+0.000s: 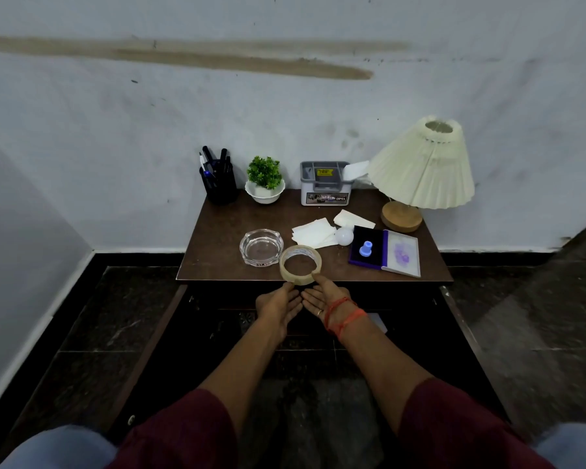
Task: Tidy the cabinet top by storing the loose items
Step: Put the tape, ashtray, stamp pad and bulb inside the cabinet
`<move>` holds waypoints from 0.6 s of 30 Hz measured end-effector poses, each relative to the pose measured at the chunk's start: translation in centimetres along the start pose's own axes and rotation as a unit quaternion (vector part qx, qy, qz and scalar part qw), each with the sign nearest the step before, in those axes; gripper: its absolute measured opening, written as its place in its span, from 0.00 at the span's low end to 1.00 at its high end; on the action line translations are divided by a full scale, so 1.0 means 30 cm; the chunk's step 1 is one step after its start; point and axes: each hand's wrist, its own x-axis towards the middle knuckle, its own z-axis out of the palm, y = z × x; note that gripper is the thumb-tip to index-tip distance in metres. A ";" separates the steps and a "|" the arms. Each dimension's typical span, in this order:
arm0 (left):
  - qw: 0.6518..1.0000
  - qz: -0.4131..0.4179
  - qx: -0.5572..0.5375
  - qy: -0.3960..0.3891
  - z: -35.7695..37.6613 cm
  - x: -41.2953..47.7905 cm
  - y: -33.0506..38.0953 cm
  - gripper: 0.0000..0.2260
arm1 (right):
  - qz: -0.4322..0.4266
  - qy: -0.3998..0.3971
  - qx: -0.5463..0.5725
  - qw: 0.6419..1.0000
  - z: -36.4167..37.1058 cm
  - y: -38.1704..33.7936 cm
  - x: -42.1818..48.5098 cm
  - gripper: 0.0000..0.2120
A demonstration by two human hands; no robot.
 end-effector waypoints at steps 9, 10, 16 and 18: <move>1.000 0.009 0.016 0.006 0.002 0.031 -0.021 0.13 | 0.000 -0.013 0.013 1.000 0.017 0.006 0.019 0.08; 1.000 0.008 0.016 0.003 0.002 0.033 -0.026 0.11 | -0.004 -0.011 0.016 1.000 0.021 0.008 0.016 0.06; 1.000 -0.001 0.008 -0.013 -0.023 0.010 -0.054 0.11 | -0.012 -0.005 -0.012 1.000 0.011 0.035 -0.041 0.06; 1.000 0.001 -0.005 -0.014 -0.042 -0.015 -0.060 0.11 | -0.030 0.018 -0.032 0.999 -0.005 0.057 -0.065 0.05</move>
